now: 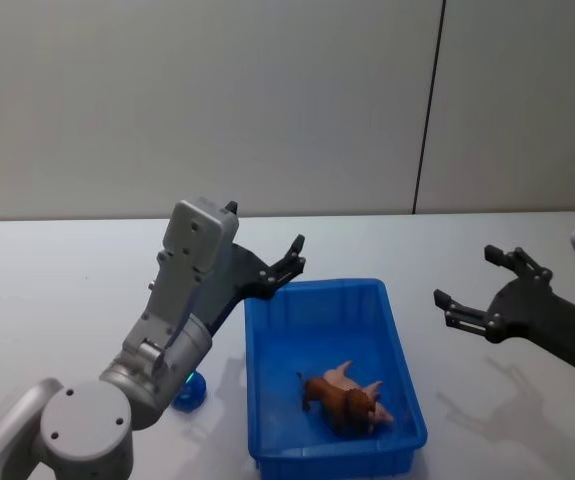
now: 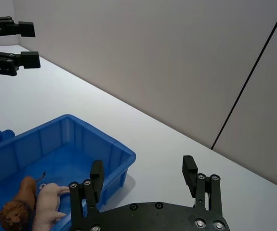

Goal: Pick up the two dolls from the table and place them into the box.

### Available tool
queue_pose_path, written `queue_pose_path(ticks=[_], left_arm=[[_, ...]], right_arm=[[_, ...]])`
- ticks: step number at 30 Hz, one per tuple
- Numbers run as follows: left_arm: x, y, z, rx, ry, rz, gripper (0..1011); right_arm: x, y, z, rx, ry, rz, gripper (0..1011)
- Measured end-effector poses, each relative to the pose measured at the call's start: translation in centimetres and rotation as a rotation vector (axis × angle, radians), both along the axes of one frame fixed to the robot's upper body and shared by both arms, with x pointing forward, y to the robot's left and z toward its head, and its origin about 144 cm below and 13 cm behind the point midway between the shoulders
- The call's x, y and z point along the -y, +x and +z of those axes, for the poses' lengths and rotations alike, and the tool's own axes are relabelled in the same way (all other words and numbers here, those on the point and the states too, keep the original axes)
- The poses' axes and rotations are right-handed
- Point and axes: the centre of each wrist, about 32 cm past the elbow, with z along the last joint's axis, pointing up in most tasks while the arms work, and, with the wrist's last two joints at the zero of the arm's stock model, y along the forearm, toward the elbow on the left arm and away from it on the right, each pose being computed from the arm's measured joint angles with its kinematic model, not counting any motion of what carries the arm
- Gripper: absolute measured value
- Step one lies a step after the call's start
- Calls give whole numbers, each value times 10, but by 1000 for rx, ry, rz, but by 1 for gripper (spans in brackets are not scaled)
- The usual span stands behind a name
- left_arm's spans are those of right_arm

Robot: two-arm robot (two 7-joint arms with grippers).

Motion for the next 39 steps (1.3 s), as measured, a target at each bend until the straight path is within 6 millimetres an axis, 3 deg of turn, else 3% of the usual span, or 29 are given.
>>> queue_pose_path(ticks=[16, 26, 39], left_arm=[[-26, -33, -1, -133, 70, 93, 1003], [-49, -58, -14, -251, 94, 127, 1003], [-68, -59, -35, -335, 108, 99, 1003]], right_arm=[[8, -7, -1, 9, 2, -21, 1001], [9, -8, -1, 10, 2, -25, 1001], [10, -9, -1, 11, 2, -27, 1001]])
